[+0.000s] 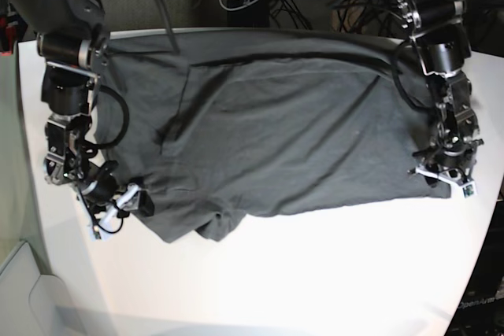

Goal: Layout the t-shirt on the table in an organized manner, then fold the t-shirt properly
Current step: 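Grasp the shirt corners with both grippers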

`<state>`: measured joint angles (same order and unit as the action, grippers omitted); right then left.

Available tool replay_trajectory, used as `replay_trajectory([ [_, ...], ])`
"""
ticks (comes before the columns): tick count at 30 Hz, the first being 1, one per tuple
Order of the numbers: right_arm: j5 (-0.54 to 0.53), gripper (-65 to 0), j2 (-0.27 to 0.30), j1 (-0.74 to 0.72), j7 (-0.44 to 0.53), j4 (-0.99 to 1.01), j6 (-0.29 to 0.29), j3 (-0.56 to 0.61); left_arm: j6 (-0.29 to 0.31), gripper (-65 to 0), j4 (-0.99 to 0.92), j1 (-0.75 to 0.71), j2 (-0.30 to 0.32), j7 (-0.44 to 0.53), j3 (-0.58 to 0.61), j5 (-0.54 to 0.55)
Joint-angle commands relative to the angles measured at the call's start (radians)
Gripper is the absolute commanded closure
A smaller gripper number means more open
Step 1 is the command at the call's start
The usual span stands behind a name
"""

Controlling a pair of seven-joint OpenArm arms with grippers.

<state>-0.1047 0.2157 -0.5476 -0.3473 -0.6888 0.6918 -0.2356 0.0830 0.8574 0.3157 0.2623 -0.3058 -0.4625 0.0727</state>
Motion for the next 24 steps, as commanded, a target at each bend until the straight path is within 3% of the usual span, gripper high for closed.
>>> replay_trajectory([
  [1,-0.017,-39.8,0.011,-0.033,0.030,-0.013,0.006,-0.005,0.002,-27.2,0.015,0.027,0.015,0.024,0.000,0.005],
  [5,-0.017,-39.8,0.011,-0.030,0.073,-0.013,0.006,-0.006,0.004,-22.8,0.015,0.027,0.015,0.026,0.000,0.005],
  [24,-0.016,-40.4,0.006,-0.009,0.129,-0.009,0.006,-0.001,0.001,-23.0,-0.014,0.027,0.015,0.026,-0.003,0.000],
])
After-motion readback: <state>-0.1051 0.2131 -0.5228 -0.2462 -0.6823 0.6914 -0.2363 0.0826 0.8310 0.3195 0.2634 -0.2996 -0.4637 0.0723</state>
